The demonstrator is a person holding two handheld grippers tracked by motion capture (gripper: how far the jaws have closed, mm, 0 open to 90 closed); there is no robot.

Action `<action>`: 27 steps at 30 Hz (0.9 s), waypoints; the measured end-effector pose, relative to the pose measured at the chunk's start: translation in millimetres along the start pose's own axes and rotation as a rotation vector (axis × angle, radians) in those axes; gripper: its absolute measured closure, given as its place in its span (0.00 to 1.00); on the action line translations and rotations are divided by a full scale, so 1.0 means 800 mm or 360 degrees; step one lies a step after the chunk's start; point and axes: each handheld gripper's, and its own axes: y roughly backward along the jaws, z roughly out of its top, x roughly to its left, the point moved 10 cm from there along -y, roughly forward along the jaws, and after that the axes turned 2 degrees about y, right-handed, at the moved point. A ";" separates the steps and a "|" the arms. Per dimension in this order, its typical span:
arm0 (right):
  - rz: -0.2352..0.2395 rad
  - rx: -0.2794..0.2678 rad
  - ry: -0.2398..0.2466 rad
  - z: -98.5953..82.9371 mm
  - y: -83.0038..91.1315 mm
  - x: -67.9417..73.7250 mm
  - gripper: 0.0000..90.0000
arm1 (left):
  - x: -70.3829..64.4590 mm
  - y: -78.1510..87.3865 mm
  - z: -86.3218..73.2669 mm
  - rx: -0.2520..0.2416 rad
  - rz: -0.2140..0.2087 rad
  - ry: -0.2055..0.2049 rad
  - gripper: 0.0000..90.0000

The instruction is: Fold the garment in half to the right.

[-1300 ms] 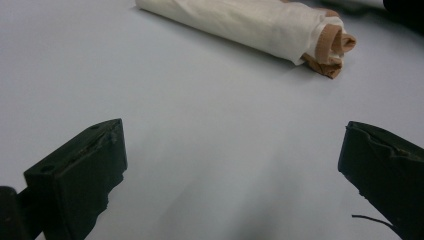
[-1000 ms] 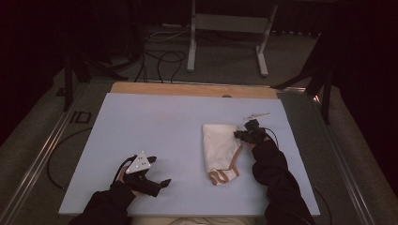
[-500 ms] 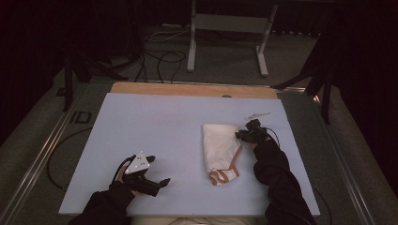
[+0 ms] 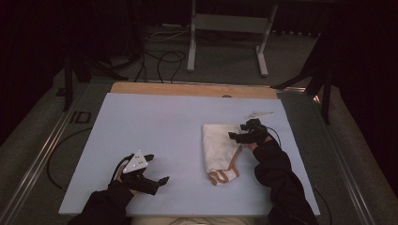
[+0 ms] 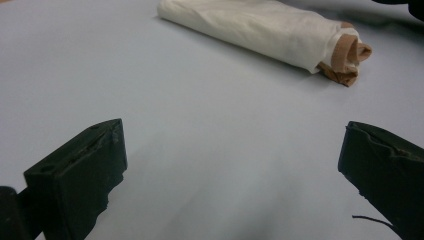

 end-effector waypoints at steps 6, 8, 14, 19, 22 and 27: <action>0.0125 -0.0037 0.0016 0.008 -0.003 0.023 0.16 | 0.004 0.004 0.002 -0.0027 0.0006 0.0000 0.00; 0.0137 -0.0043 0.0049 0.009 -0.004 0.029 0.15 | 0.005 0.005 0.003 -0.0029 0.0010 0.0001 0.00; 0.0206 -0.0062 0.0100 0.015 -0.006 0.050 0.14 | 0.005 0.007 0.003 -0.0033 0.0004 -0.0002 0.00; 0.0275 -0.0098 0.0152 0.023 -0.002 0.069 0.14 | 0.006 0.010 0.005 -0.0053 -0.0013 0.0012 0.00; 0.0276 -0.0113 0.0152 0.025 -0.001 0.074 0.12 | 0.008 0.011 0.005 -0.0044 -0.0017 0.0016 0.00; 0.0320 -0.0123 0.0179 0.025 0.003 0.086 0.11 | 0.011 0.018 0.008 -0.0063 -0.0018 0.0016 0.00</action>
